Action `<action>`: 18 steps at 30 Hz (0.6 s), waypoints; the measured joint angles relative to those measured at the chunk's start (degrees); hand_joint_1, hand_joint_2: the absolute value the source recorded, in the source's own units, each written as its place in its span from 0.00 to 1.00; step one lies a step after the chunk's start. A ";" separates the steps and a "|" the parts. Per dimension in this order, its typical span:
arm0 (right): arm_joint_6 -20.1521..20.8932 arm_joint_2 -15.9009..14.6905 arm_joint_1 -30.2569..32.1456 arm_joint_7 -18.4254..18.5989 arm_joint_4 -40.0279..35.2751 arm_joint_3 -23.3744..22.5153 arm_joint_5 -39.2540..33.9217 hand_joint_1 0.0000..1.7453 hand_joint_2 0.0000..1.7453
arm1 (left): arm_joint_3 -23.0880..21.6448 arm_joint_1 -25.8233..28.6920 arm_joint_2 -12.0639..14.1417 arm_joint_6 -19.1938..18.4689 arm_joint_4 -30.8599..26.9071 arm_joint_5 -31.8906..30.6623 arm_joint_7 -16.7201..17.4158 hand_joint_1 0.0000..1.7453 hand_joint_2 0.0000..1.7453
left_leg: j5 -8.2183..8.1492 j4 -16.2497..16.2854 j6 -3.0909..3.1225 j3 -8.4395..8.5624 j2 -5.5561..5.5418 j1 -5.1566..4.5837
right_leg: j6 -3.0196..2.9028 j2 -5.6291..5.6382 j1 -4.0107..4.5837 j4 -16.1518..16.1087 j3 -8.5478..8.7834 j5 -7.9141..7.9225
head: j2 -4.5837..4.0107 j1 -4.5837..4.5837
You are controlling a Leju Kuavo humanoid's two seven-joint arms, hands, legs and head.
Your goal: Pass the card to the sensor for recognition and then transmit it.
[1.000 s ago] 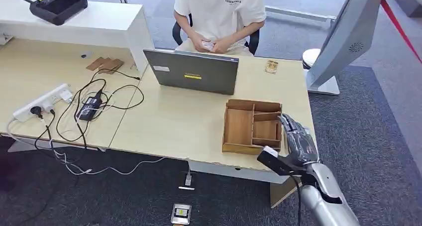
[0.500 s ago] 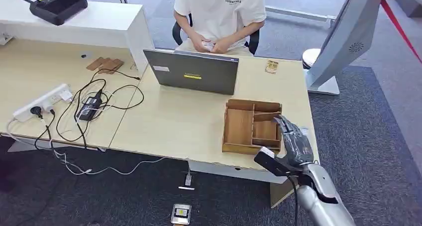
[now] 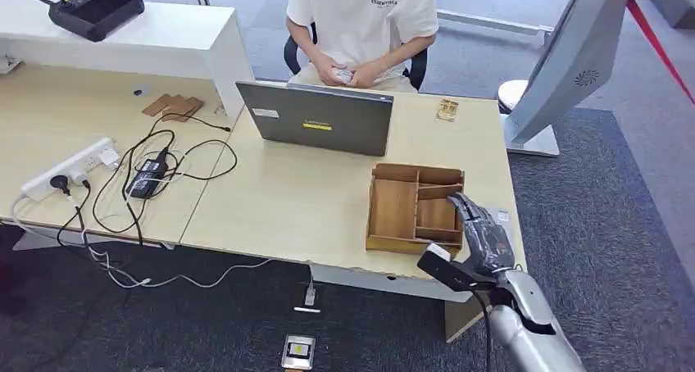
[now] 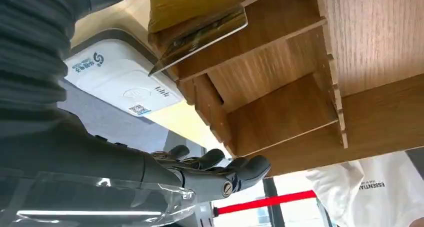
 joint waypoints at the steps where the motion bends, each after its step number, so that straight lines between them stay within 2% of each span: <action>1: 0.06 0.02 -0.02 -0.04 0.13 0.02 0.00 0.87 1.00 | 0.00 -0.03 -0.02 0.00 0.00 -0.02 0.09 0.00 0.00 | 0.00 0.00 0.00 0.00 0.00 0.00 | 0.00 0.00 0.00 0.00 0.00 0.00 | 0.00 0.00; 2: 0.11 0.04 -0.02 -0.04 0.24 0.02 0.00 1.00 1.00 | 0.00 -0.05 -0.04 0.00 0.00 -0.02 0.15 0.00 0.00 | 0.00 0.00 0.00 0.00 0.00 0.00 | 0.00 0.00 0.00 0.00 0.00 0.00 | 0.00 0.00; 18: 0.37 0.41 -0.73 -0.70 2.34 0.04 -0.92 1.00 1.00 | 0.00 0.04 -0.07 0.09 0.00 0.15 0.31 0.00 0.00 | 0.00 0.00 0.00 0.01 0.00 0.00 | 0.00 0.00 0.00 0.00 0.01 0.00 | 0.00 0.00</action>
